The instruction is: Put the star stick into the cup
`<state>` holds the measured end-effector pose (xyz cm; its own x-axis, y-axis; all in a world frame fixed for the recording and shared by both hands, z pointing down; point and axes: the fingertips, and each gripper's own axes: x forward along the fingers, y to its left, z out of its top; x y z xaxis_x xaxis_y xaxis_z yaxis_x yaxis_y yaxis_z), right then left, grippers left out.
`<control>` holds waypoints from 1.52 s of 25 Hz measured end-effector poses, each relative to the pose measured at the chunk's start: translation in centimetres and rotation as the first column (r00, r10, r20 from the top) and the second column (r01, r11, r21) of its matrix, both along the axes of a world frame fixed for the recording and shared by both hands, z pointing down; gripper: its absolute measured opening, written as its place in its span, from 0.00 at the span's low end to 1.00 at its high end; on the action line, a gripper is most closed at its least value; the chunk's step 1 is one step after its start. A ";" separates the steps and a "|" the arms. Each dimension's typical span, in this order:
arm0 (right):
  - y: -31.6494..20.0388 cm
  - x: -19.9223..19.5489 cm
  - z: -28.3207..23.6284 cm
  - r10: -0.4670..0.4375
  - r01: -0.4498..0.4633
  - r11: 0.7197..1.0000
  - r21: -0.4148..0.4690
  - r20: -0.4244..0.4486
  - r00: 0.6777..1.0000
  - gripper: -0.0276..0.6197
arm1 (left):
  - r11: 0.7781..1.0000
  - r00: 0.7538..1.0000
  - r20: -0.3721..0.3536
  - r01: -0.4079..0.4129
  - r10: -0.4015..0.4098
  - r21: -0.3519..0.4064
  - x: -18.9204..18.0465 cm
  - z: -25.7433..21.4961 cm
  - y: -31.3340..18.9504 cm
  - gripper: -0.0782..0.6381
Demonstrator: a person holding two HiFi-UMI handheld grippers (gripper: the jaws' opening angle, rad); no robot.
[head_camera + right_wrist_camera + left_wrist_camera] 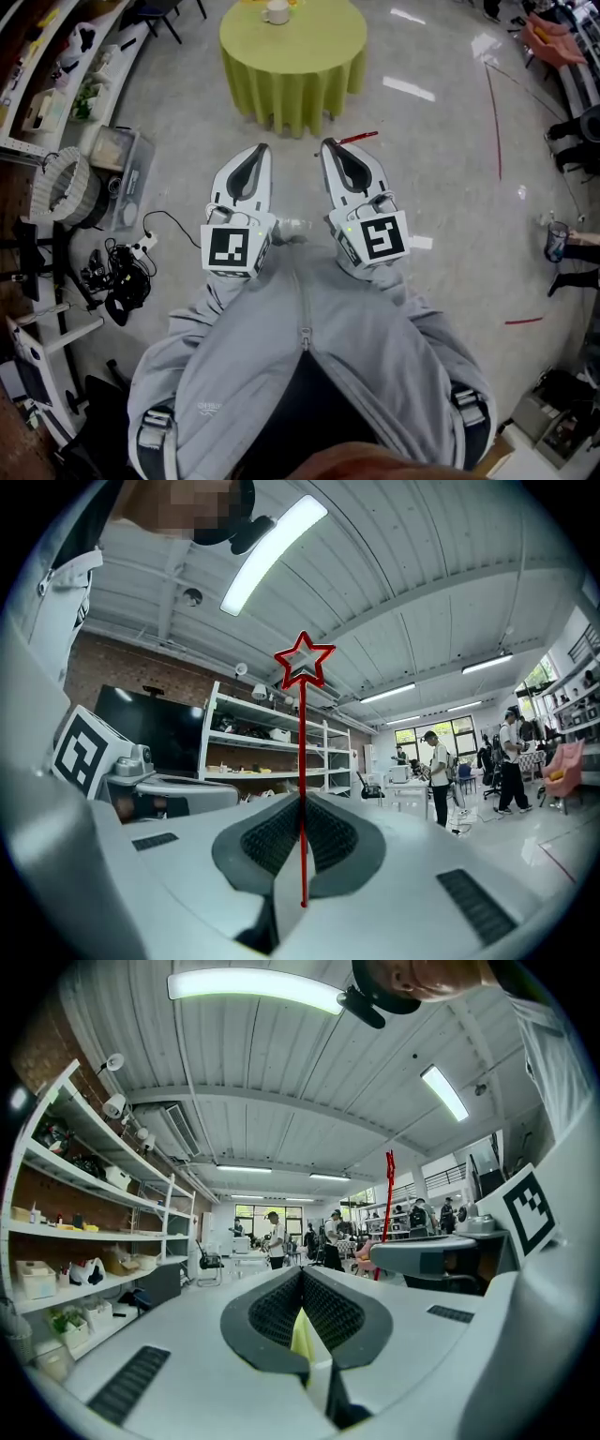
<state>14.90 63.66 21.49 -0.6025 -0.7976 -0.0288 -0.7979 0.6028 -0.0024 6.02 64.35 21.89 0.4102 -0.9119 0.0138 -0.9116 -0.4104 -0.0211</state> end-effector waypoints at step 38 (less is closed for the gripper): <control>-37.6 -14.6 3.2 0.111 -0.113 0.991 -0.079 -0.024 0.994 0.10 | 0.989 0.990 -0.060 -0.131 0.127 -0.065 -15.2 3.8 -38.1 0.13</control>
